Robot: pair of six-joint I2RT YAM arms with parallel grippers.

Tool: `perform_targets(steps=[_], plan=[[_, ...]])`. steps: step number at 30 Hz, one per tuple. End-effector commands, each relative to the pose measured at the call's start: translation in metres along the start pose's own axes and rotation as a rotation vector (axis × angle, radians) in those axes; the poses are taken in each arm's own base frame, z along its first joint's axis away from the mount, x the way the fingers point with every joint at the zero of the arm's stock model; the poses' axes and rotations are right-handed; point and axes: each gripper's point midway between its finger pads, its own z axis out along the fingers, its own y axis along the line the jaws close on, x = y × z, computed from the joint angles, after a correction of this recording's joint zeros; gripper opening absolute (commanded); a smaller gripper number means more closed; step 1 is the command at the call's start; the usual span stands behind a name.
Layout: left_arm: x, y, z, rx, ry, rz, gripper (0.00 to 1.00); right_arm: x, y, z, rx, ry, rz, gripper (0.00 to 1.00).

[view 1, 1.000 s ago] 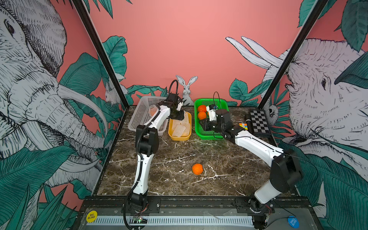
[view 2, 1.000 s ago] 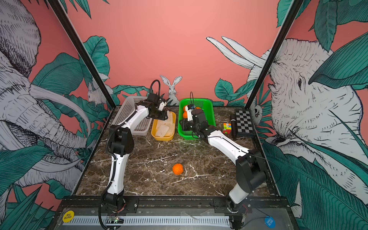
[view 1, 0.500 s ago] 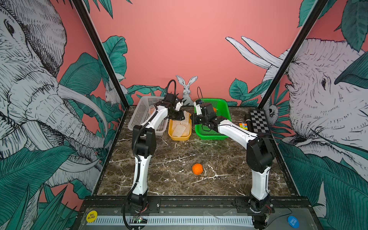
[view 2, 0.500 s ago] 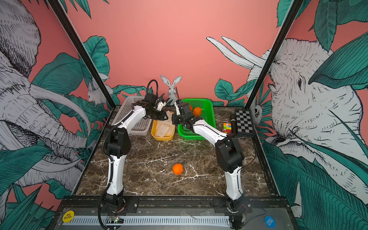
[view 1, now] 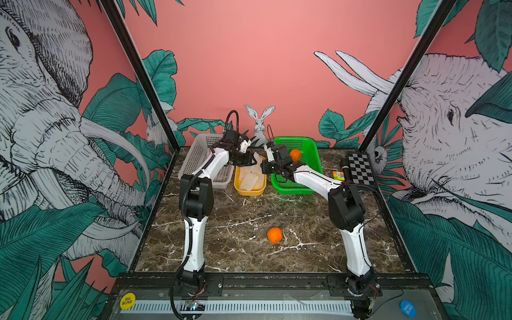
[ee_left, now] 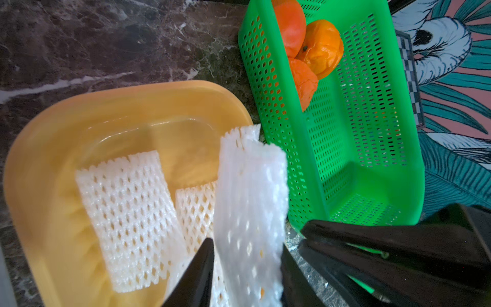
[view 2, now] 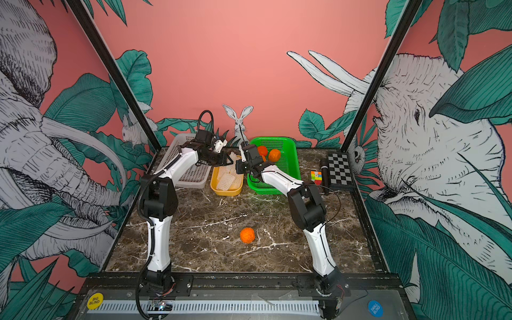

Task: Remove foam nets from oranges
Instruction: Place the foam net into the storage box.

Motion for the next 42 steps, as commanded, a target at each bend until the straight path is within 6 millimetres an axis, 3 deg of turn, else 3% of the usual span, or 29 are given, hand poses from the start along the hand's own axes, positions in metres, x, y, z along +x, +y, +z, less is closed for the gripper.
perform_targets(steps=[1, 9, 18, 22, 26, 32, 36, 42], plan=[[-0.012, -0.02, -0.023, 0.041, -0.055, 0.012, 0.42, -0.004, 0.009, 0.011, -0.029, -0.01, 0.003, 0.12], [-0.011, -0.014, -0.034, 0.001, -0.072, 0.015, 0.53, 0.013, -0.005, 0.03, 0.018, 0.043, -0.009, 0.11], [-0.014, -0.013, -0.045, 0.0, -0.098, 0.009, 0.58, 0.025, -0.009, 0.041, 0.024, 0.076, -0.001, 0.11], [-0.014, -0.014, -0.043, 0.016, -0.095, -0.002, 0.56, 0.016, -0.004, 0.027, 0.003, 0.056, 0.0, 0.12], [-0.011, -0.008, -0.042, 0.016, -0.086, -0.034, 0.45, -0.005, 0.005, -0.004, -0.031, 0.0, 0.007, 0.16], [-0.009, -0.003, -0.037, 0.032, -0.079, -0.08, 0.33, -0.024, 0.0, -0.044, -0.024, -0.064, 0.017, 0.2], [-0.003, 0.004, -0.028, 0.037, -0.055, -0.11, 0.3, -0.027, 0.006, -0.051, -0.05, -0.068, 0.016, 0.2], [0.007, -0.002, -0.018, 0.108, -0.034, -0.168, 0.29, -0.021, 0.014, -0.041, -0.086, -0.046, 0.033, 0.19]])
